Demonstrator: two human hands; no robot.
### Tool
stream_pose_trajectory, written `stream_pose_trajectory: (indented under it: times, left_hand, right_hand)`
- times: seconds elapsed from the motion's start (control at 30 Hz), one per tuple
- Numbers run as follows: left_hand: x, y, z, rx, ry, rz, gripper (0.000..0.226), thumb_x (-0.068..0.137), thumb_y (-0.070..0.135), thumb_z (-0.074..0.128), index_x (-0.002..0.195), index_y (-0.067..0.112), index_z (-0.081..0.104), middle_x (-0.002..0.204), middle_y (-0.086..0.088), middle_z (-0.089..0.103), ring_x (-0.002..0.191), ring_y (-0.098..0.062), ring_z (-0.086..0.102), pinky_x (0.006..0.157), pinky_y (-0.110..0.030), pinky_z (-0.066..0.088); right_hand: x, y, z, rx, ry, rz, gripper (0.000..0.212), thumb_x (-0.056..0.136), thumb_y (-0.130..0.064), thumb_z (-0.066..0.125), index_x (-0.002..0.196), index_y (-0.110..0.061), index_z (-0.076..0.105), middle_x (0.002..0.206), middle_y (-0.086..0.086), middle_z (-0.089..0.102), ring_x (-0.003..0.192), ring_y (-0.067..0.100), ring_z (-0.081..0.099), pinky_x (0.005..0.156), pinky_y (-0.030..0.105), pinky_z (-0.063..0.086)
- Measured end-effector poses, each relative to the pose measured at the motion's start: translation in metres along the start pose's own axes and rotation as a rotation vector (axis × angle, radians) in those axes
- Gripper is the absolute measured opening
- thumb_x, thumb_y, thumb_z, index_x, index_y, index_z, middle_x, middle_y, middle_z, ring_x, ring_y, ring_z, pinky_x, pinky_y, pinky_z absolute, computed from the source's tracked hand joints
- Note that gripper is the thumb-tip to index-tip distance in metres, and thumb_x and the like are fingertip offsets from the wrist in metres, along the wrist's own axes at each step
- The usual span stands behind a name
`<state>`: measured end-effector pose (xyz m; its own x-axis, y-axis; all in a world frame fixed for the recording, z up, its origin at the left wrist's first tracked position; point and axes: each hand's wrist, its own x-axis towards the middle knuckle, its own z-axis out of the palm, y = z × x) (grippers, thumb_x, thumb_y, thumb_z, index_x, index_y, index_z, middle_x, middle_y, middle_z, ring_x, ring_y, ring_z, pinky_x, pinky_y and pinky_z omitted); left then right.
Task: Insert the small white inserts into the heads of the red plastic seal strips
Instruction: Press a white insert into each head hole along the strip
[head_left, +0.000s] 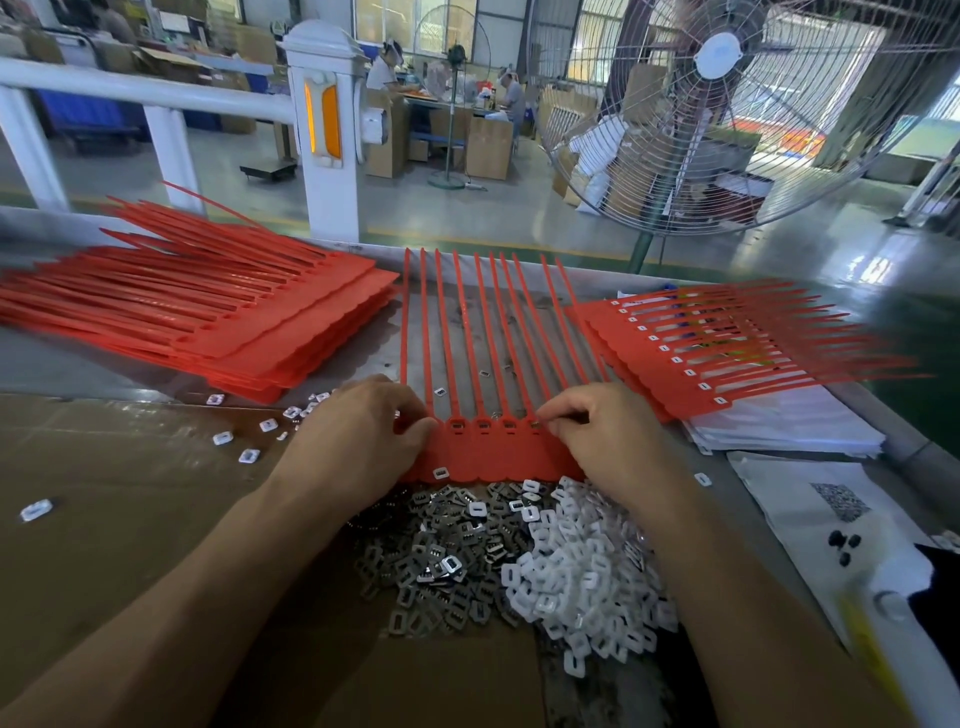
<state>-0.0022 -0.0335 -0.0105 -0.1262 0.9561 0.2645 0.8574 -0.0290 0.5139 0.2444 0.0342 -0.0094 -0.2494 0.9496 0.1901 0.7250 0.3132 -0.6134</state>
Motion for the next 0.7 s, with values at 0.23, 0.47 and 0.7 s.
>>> stream_pose_trajectory:
  times: [0.23, 0.47, 0.7]
  left_hand:
    - [-0.001, 0.0, 0.0, -0.003, 0.001, 0.002, 0.018, 0.091, 0.047, 0.065, 0.1, 0.034, 0.073, 0.103, 0.017, 0.061, 0.095, -0.007, 0.057, 0.087, -0.033, 0.05]
    - [-0.001, 0.003, -0.002, -0.005, -0.006, -0.002, 0.018, 0.093, 0.046, 0.064, 0.101, 0.033, 0.074, 0.103, 0.016, 0.061, 0.097, -0.008, 0.057, 0.088, -0.034, 0.05]
    - [-0.001, 0.006, -0.003, 0.003, -0.008, -0.005, 0.019, 0.092, 0.044, 0.064, 0.101, 0.031, 0.074, 0.104, 0.012, 0.062, 0.097, -0.01, 0.059, 0.09, -0.037, 0.052]
  right_hand:
    - [0.0, -0.002, 0.001, -0.077, -0.052, -0.003, 0.024, 0.101, -0.016, 0.063, 0.11, -0.031, 0.08, 0.119, -0.014, 0.073, 0.078, -0.016, 0.054, 0.068, 0.002, 0.036]
    - [-0.006, -0.011, -0.002, 0.007, 0.012, -0.04, 0.017, 0.099, -0.022, 0.068, 0.106, -0.031, 0.08, 0.101, -0.026, 0.069, 0.087, -0.02, 0.057, 0.068, 0.001, 0.04]
    - [-0.021, -0.045, 0.012, 0.063, -0.219, -0.266, 0.008, 0.092, -0.03, 0.077, 0.099, -0.031, 0.08, 0.096, -0.017, 0.067, 0.09, -0.002, 0.064, 0.083, 0.023, 0.052]
